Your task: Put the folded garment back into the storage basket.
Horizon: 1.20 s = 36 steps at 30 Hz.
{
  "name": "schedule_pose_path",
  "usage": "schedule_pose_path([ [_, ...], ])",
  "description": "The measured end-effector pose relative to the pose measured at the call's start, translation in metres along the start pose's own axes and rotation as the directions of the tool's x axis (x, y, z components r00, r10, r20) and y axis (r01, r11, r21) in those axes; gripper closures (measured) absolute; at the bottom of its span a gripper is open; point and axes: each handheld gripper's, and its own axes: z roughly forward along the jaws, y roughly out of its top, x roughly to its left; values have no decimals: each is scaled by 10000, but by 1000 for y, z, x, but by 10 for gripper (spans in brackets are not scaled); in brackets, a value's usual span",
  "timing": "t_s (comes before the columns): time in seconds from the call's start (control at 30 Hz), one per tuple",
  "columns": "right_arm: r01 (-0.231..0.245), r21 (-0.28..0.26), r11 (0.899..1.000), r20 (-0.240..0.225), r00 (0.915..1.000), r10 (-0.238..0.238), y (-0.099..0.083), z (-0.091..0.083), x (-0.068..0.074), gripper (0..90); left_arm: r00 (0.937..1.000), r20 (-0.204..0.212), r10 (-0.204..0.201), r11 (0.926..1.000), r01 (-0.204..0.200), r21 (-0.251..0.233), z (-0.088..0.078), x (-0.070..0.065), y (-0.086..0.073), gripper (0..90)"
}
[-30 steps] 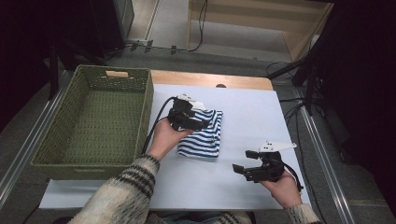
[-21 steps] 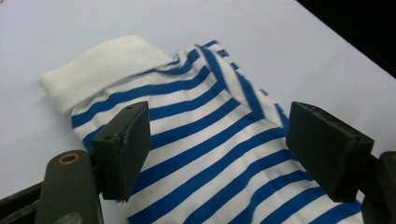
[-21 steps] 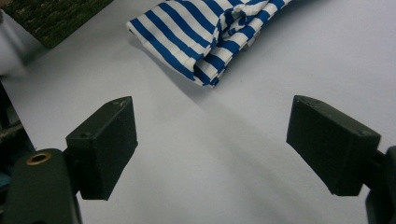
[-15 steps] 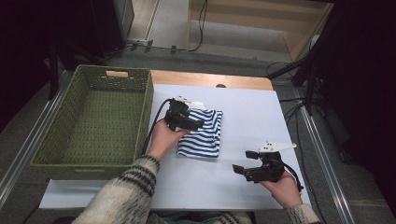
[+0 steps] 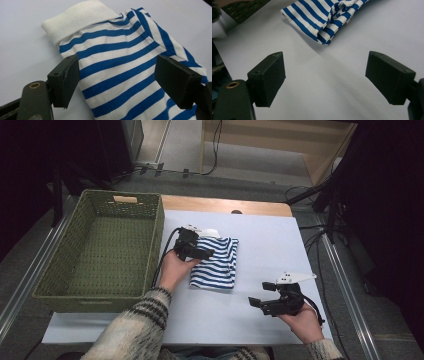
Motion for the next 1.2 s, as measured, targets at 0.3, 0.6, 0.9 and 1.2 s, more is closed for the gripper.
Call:
schedule_pose_path([
  [0.3,17,36,10000,-29,10000,-17,0,1,1,146,9989,116,-463,9981,458,406,16,8,-13,195],
  [0.6,66,97,9999,-44,10000,-66,0,2,1,146,9992,197,-359,9988,353,334,19,4,-15,167],
  [0.9,141,189,9997,-39,9999,-140,0,3,2,146,9965,-751,363,9993,-368,-45,20,-5,-23,248],
  [1.2,171,249,9995,-58,9998,-169,1,4,2,146,9885,-1372,639,9964,-709,-461,20,-7,-31,408],
])
